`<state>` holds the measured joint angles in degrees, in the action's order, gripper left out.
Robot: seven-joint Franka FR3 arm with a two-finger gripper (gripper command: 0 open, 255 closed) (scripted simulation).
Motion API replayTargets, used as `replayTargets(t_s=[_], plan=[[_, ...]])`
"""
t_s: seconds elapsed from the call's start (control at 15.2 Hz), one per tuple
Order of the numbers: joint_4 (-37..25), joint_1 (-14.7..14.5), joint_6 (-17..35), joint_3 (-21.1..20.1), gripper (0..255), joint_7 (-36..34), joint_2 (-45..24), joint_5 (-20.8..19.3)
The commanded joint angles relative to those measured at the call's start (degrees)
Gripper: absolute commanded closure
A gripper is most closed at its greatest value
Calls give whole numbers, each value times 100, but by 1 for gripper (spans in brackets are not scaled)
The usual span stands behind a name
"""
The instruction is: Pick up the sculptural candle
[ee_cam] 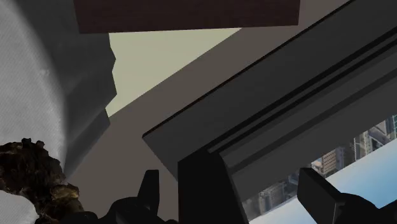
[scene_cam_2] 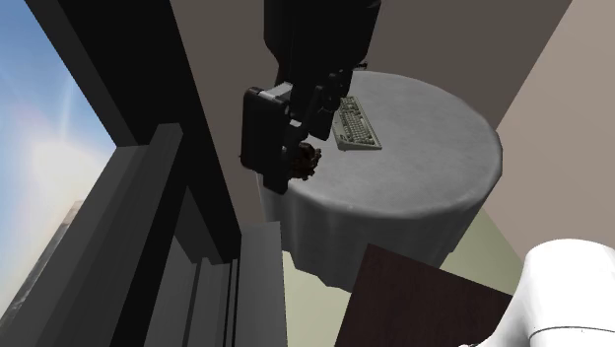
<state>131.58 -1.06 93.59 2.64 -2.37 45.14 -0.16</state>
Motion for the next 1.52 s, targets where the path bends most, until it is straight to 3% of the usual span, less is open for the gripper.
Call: replayTargets(t_s=[0.0, 0.4, 0.86, 1.19, 1.45], plan=[[0, 0, 0, 0, 0, 0, 0, 0], [436, -8, 671, 851, 0, 1290, -246, -389], [491, -114, 1514, 1891, 0, 2818, -1041, -676], [232, -319, 2094, 2655, 0, 3987, -1918, -607], [-148, -566, 2491, 3274, 0, 5034, -2801, -269]])
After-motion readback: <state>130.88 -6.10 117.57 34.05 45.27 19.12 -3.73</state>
